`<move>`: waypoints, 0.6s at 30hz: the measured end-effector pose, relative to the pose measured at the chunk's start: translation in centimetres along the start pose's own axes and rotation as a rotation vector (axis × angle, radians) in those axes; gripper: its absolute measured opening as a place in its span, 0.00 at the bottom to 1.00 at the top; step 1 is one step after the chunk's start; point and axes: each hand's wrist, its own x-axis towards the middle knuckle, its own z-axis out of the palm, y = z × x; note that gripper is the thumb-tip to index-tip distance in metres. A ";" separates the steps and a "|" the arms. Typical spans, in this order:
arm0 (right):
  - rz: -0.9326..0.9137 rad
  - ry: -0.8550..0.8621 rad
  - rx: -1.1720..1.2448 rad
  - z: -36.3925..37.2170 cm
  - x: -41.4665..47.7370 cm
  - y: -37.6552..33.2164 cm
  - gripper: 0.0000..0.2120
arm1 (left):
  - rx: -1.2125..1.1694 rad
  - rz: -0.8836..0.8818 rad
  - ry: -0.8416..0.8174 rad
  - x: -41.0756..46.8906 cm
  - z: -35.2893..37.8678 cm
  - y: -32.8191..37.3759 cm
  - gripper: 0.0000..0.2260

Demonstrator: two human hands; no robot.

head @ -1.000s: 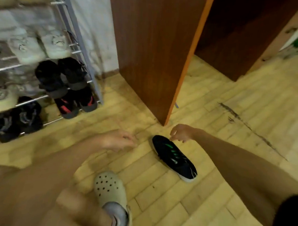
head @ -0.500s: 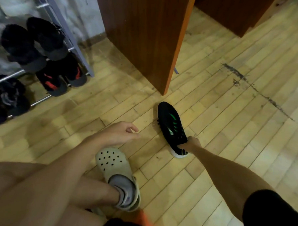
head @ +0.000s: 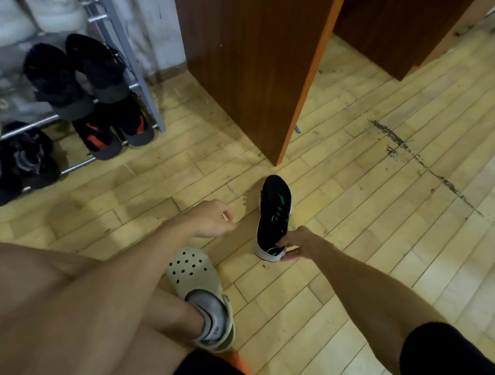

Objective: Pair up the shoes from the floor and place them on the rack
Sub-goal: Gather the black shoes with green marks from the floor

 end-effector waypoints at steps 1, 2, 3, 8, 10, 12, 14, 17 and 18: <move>-0.028 -0.004 -0.013 0.6 -0.6 -0.8 0.20 | -0.012 -0.014 0.029 -0.5 0.1 0.1 0.16; -0.064 -0.016 -0.029 1.3 -1.4 -1.8 0.21 | -0.015 -0.031 0.060 -1.0 0.2 0.1 0.18; -0.106 -0.028 -0.048 2.0 -2.2 -2.9 0.20 | -0.013 -0.046 0.085 -1.6 0.3 0.1 0.20; -0.348 -0.131 -0.183 5.8 -8.1 -9.4 0.22 | -0.188 -0.139 0.203 -6.3 -2.0 -0.3 0.22; -0.452 -0.181 -0.239 7.4 -11.0 -12.2 0.18 | -0.361 -0.205 0.280 -8.1 -4.1 -1.4 0.21; -0.556 -0.224 -0.291 9.3 -14.4 -14.9 0.16 | -0.509 -0.247 0.335 -10.0 -6.4 -2.9 0.18; -0.651 -0.254 -0.353 11.5 -18.3 -17.3 0.12 | -0.654 -0.216 0.445 -11.9 -8.7 -4.4 0.14; -0.766 -0.289 -0.431 15.2 -24.8 -20.6 0.05 | -0.834 -0.133 0.674 -15.5 -11.8 -7.4 0.11; -0.807 -0.288 -0.442 16.5 -26.8 -21.6 0.07 | -0.889 -0.117 0.741 -17.0 -12.5 -8.5 0.08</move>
